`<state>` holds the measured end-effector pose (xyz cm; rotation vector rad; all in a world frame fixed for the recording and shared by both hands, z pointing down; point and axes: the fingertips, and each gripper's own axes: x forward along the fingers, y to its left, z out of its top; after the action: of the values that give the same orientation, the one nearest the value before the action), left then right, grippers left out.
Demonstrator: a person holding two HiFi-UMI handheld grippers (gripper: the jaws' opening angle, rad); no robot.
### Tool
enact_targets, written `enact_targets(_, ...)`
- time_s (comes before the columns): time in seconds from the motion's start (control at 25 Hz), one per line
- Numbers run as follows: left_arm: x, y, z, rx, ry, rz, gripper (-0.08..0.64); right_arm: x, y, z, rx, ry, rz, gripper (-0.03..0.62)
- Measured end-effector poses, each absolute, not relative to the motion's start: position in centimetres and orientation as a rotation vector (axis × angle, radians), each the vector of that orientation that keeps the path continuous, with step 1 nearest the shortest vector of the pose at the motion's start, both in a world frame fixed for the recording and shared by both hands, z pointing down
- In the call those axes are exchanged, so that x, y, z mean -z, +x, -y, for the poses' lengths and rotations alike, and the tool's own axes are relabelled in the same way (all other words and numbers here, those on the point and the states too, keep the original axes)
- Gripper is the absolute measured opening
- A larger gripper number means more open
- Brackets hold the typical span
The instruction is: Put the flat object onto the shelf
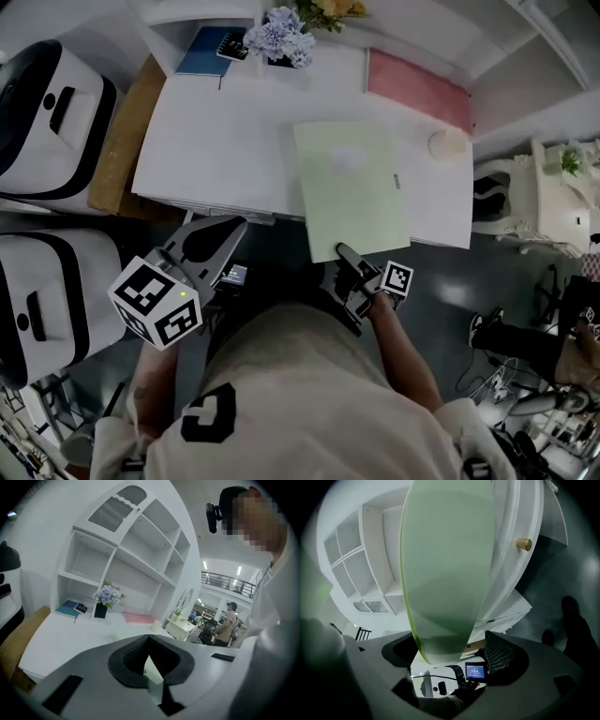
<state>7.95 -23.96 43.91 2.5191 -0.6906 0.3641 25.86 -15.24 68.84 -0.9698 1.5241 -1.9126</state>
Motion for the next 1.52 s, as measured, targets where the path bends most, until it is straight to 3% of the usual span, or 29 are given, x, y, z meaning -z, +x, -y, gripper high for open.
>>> enact_targets(0.64, -43.7, 7.8, 23.5, -0.341, 2.522, 0.694, 0.014, -67.9, 25.5, 17.6, 1.812, -0.816, -1.584, 0.416)
enact_targets(0.72, -43.8, 7.6, 23.5, -0.334, 2.523, 0.694, 0.014, -67.7, 25.4, 17.9, 1.803, -0.818, -1.604, 0.402)
enact_targets(0.8, -44.0, 7.2, 23.4, -0.329, 2.515, 0.701, 0.014, -67.6, 25.1, 18.1, 1.793, -0.816, -1.610, 0.337)
enact_targets(1.52, -43.9, 4.8, 24.4, -0.297, 2.515, 0.766, 0.014, -66.6, 24.6, 18.1, 1.814, -0.875, -1.569, 0.307)
